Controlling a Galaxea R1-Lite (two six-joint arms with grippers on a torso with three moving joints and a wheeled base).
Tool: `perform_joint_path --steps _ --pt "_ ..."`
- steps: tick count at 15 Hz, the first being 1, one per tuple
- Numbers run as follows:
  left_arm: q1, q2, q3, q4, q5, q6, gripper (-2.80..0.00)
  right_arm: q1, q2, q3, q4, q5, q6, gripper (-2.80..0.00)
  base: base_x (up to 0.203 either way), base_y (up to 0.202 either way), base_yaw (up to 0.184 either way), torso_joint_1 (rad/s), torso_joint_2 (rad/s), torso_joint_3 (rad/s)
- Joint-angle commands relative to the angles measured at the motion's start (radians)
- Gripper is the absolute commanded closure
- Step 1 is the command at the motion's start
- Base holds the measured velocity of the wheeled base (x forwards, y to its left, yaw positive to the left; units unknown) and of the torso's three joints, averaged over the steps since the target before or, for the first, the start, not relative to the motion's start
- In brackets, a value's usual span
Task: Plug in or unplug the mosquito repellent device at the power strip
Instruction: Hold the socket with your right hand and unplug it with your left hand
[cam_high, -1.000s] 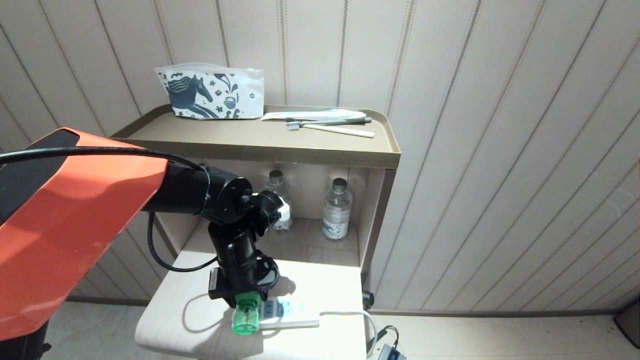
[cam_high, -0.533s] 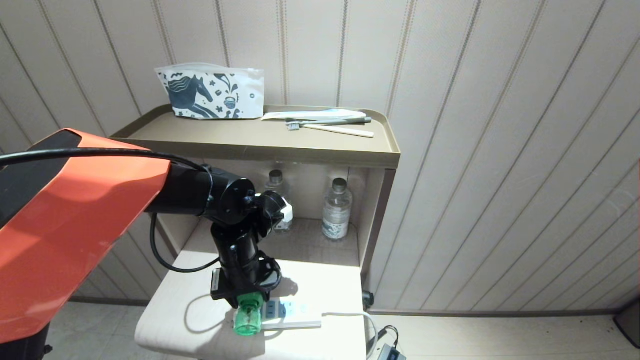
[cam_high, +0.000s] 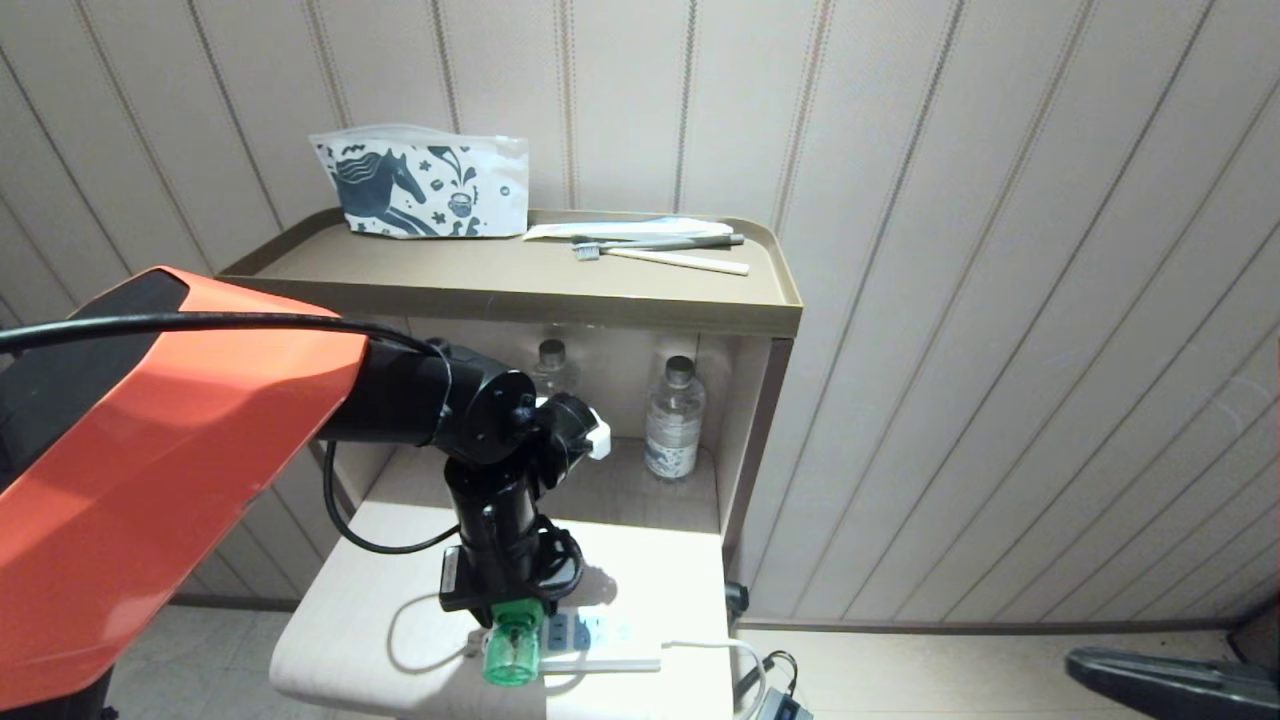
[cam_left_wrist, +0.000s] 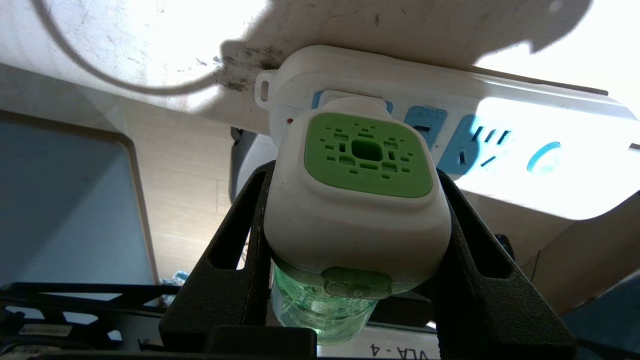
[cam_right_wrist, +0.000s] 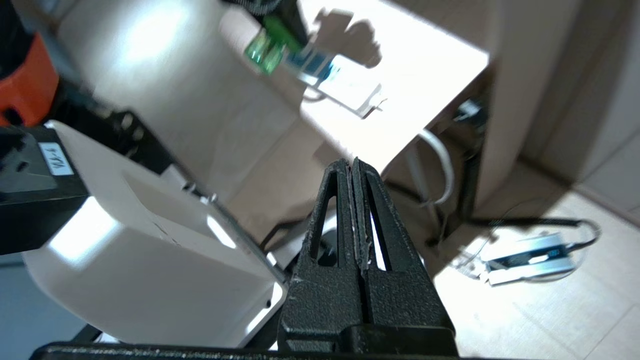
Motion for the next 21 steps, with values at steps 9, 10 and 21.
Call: perform_joint_path --steps 9,10,21 --pt "-0.014 0.002 0.011 0.012 0.028 -0.009 0.0 0.439 0.839 -0.018 -0.342 -0.355 -0.045 0.0 0.0 0.0 0.0 0.0 0.0 0.0" --pt "-0.014 0.004 0.012 0.009 0.027 -0.009 0.0 0.449 0.889 -0.038 -0.366 -0.363 -0.054 0.0 0.0 0.0 0.0 0.0 0.0 0.0" --pt "-0.017 0.016 0.003 0.004 0.031 -0.007 0.0 0.567 1.103 -0.293 -0.396 -0.516 -0.054 0.0 0.0 0.0 0.0 0.0 0.0 0.0"
